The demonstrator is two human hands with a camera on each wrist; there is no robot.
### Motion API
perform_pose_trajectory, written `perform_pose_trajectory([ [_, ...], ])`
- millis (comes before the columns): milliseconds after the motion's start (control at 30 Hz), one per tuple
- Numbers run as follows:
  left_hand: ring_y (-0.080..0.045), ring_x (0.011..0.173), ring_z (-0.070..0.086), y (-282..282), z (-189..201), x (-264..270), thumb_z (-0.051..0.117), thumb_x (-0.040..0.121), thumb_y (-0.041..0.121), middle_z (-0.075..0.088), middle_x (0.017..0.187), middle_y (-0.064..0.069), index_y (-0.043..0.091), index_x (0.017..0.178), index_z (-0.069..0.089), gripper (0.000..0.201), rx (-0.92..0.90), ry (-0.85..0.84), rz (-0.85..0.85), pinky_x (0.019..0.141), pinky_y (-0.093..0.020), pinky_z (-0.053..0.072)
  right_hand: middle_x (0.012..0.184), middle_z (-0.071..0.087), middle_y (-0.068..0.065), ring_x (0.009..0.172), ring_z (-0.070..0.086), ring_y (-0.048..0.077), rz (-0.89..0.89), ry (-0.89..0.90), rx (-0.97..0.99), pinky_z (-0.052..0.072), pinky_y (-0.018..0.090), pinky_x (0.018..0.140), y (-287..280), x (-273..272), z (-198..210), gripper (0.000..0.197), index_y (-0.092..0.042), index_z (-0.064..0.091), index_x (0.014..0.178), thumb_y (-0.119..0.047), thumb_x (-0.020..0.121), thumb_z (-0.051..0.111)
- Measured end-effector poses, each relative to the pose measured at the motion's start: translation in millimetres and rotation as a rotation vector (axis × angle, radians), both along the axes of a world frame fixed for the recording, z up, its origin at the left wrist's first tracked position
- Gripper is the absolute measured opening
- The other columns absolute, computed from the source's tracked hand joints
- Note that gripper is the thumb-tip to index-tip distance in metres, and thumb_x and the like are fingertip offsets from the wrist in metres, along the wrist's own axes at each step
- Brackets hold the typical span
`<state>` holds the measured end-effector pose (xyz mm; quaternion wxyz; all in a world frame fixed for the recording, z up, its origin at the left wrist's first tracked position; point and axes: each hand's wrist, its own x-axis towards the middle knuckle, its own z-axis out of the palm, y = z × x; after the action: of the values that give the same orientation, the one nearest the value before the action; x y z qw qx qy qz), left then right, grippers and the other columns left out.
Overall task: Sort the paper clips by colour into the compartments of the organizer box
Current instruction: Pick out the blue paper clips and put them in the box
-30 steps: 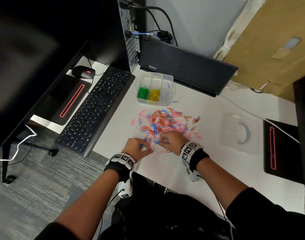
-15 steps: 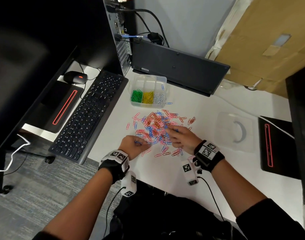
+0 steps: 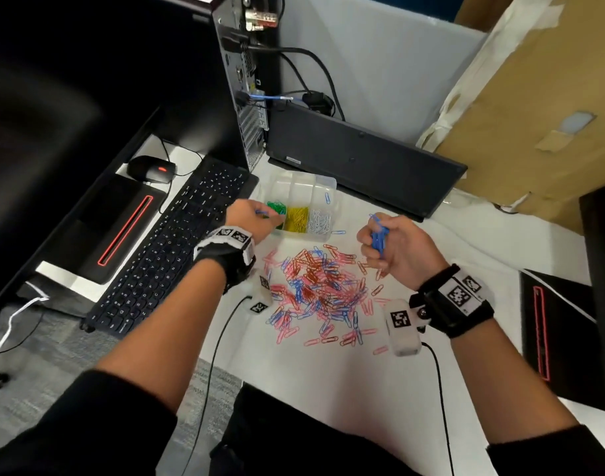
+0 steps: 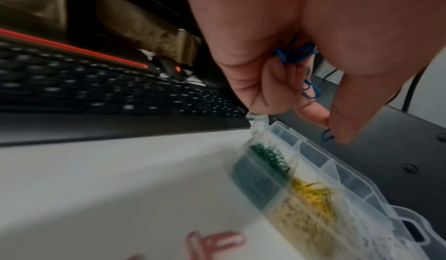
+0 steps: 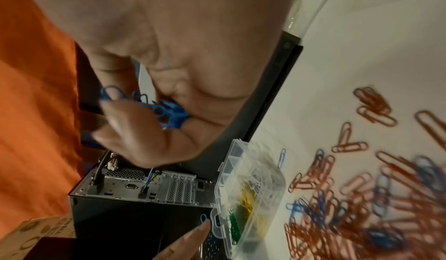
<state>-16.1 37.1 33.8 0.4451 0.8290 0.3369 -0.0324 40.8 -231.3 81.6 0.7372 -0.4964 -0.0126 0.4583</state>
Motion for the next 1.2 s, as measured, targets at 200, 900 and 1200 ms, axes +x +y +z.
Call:
perform_pose_trajectory([
  [200,-0.005,0.062,0.056,-12,5,60,0.078,0.077,0.032,0.063,0.069,0.008,0.018,0.076,0.074,0.014,0.069,-0.010,-0.091,0.061,-0.021,0.048,0.066,0.043,0.007,0.043,0.030,0.011,0.031,-0.040,0.062,0.018,0.017,0.036,9,27,3,0.012,-0.014,0.039,0.071,-0.022,0.078,0.035],
  [900,-0.025,0.100,0.064,-48,-28,144,0.079,0.071,0.004,0.068,0.111,-0.005,0.017,0.105,0.070,0.038,0.364,0.096,-0.599,0.082,-0.025,0.049,0.058,0.047,-0.003,0.046,0.039,0.010,0.217,-0.626,-0.941,0.030,0.022,0.045,21,81,-36,0.037,-0.020,0.063,0.068,-0.037,0.100,0.051],
  [1200,-0.013,0.076,0.056,-26,-33,79,0.070,0.071,-0.004,0.058,0.089,0.001,0.022,0.100,0.069,0.039,0.158,-0.261,-0.220,0.066,-0.015,0.047,0.078,0.065,0.013,0.074,0.061,0.030,0.296,-1.003,-1.053,0.047,0.037,0.068,73,113,-58,0.046,-0.005,0.064,0.083,-0.040,0.102,0.040],
])
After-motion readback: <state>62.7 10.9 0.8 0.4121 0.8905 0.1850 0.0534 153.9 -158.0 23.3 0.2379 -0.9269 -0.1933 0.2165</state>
